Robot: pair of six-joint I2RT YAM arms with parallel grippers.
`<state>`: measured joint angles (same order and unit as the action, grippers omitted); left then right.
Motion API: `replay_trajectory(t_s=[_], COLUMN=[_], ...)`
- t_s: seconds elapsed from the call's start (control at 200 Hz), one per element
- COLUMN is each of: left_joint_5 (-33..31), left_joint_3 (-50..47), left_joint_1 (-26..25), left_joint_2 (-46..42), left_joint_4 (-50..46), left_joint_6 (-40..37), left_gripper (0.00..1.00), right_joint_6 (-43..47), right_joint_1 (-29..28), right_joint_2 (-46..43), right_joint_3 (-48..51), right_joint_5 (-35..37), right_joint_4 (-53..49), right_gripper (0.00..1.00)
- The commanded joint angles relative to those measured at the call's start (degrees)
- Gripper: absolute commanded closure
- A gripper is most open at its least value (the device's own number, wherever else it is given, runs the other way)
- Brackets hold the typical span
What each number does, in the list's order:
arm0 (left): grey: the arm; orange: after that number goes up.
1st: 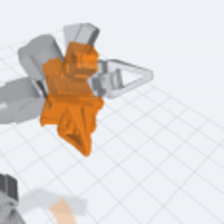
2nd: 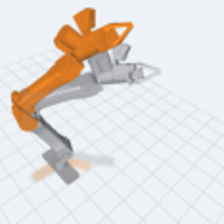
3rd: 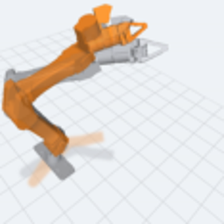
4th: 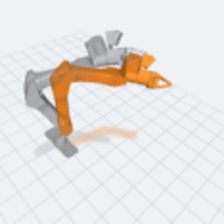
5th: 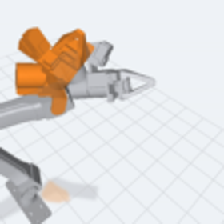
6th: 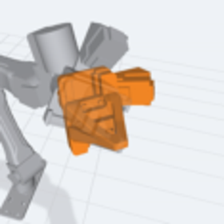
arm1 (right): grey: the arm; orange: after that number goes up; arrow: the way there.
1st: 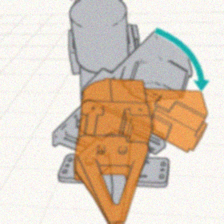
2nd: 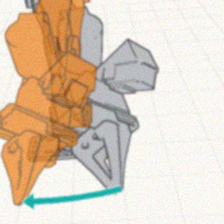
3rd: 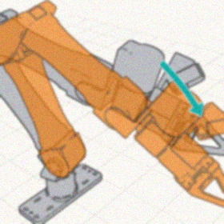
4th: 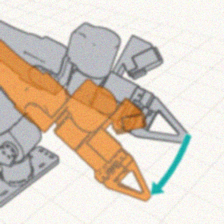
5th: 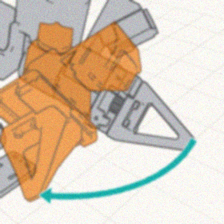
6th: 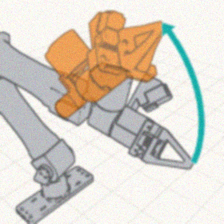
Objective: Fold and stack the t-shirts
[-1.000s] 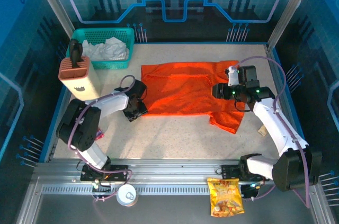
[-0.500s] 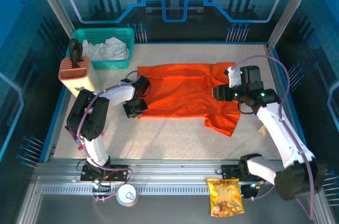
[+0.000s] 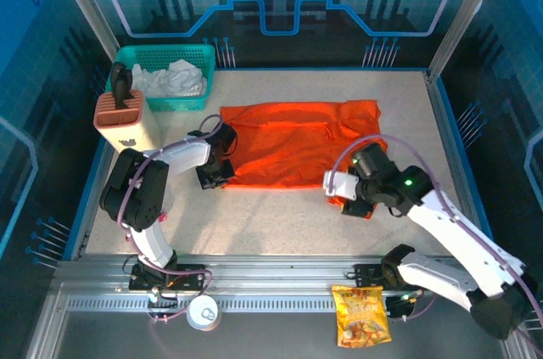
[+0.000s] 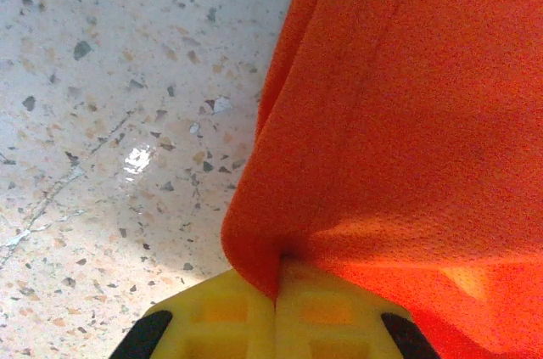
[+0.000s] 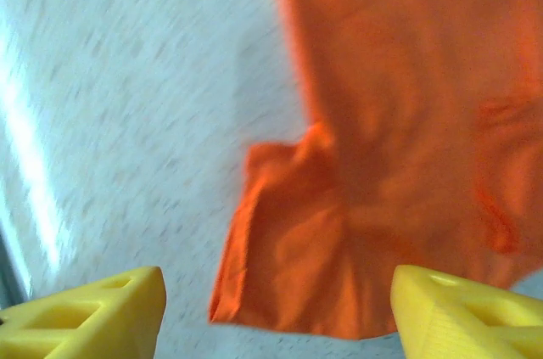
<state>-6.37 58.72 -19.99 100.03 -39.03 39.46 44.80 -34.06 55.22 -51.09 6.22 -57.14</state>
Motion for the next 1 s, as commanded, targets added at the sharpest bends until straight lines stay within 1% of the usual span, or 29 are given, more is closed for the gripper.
replay_trajectory(t_s=[0.0,0.105,0.21,0.335,0.5,0.66,0.876,0.936,0.996], left_joint_5=[2.04,2.77,2.95,3.16,3.43,3.25,3.49,3.63,3.69], left_joint_3=[-2.11,-3.68,-4.33,-5.50,-5.72,-6.41,-6.68,-6.83,-6.95], left_joint_1=[0.30,0.30,0.39,0.48,0.56,1.21,2.32,2.49,2.58], left_joint_2=[0.39,-0.79,-1.21,-2.07,-2.73,-3.56,-4.12,-4.23,-4.23], left_joint_4=[16.98,18.86,19.48,20.63,20.99,21.13,21.10,21.14,21.35], left_joint_6=[-2.33,-2.45,-3.03,-3.07,-3.26,-3.51,-3.82,-3.86,-3.79], left_gripper=[1.00,1.00,1.00,1.00,1.00,1.00,1.00,1.00,1.00], right_joint_6=[9.80,11.85,13.19,15.14,15.54,17.14,17.15,17.22,16.76], right_joint_1=[-0.25,1.05,2.34,5.07,9.94,10.11,10.24,10.25,10.33], right_joint_2=[1.33,2.80,5.42,9.40,13.95,18.47,22.92,24.80,26.96], right_joint_3=[6.63,14.25,16.97,17.13,14.98,15.32,15.02,14.56,13.74], right_joint_5=[5.92,8.22,8.38,11.27,11.79,12.54,12.09,12.24,12.24], right_joint_4=[-2.85,7.73,11.69,13.63,15.77,13.82,15.88,16.42,17.00], right_gripper=[0.29,0.32,0.33,0.35,0.36,0.37,0.38,0.40,0.45])
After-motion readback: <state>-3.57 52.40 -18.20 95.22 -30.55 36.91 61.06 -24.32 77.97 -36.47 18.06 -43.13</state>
